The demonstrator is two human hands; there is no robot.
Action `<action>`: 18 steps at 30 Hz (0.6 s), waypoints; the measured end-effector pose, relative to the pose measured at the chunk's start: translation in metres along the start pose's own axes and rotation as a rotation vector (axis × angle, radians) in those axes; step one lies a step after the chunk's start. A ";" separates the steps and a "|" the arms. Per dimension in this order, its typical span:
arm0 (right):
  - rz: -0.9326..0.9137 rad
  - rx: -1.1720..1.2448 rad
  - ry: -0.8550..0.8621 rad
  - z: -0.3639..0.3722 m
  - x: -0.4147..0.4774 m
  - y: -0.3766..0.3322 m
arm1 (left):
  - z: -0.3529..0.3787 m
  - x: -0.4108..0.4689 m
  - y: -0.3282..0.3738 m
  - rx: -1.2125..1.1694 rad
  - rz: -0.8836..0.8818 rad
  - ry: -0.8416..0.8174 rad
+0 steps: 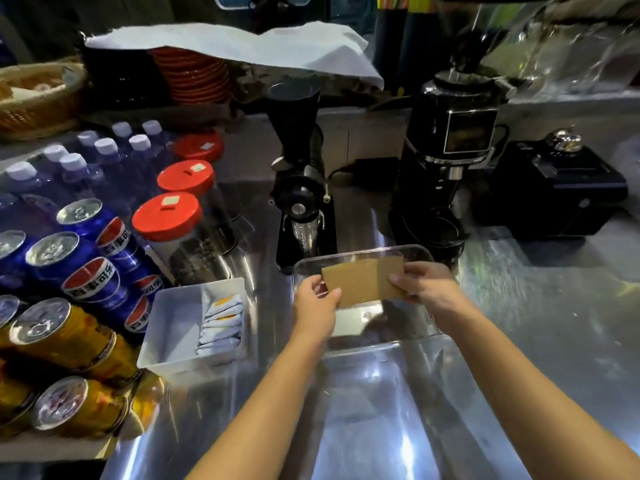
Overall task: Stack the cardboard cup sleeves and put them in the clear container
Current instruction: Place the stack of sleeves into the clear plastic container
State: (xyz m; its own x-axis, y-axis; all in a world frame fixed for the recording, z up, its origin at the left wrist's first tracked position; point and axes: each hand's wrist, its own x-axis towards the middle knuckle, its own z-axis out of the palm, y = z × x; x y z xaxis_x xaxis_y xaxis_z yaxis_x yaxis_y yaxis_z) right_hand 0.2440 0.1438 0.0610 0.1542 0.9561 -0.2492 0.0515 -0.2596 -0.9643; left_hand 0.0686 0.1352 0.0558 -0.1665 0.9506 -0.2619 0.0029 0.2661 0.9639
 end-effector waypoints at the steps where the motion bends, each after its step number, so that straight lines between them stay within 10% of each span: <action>1: 0.036 -0.029 -0.003 -0.001 0.006 0.003 | 0.005 0.002 -0.004 -0.008 -0.055 0.002; 18: 0.225 -0.397 0.057 0.012 0.055 0.028 | 0.024 0.049 -0.029 0.373 -0.249 0.105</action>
State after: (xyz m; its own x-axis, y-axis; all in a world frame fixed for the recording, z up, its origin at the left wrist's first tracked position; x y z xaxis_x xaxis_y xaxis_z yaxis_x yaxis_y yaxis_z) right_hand 0.2425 0.1909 0.0193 0.2584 0.8640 -0.4321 0.3830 -0.5023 -0.7753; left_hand 0.0835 0.1777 0.0136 -0.3066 0.8340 -0.4587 0.3019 0.5423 0.7841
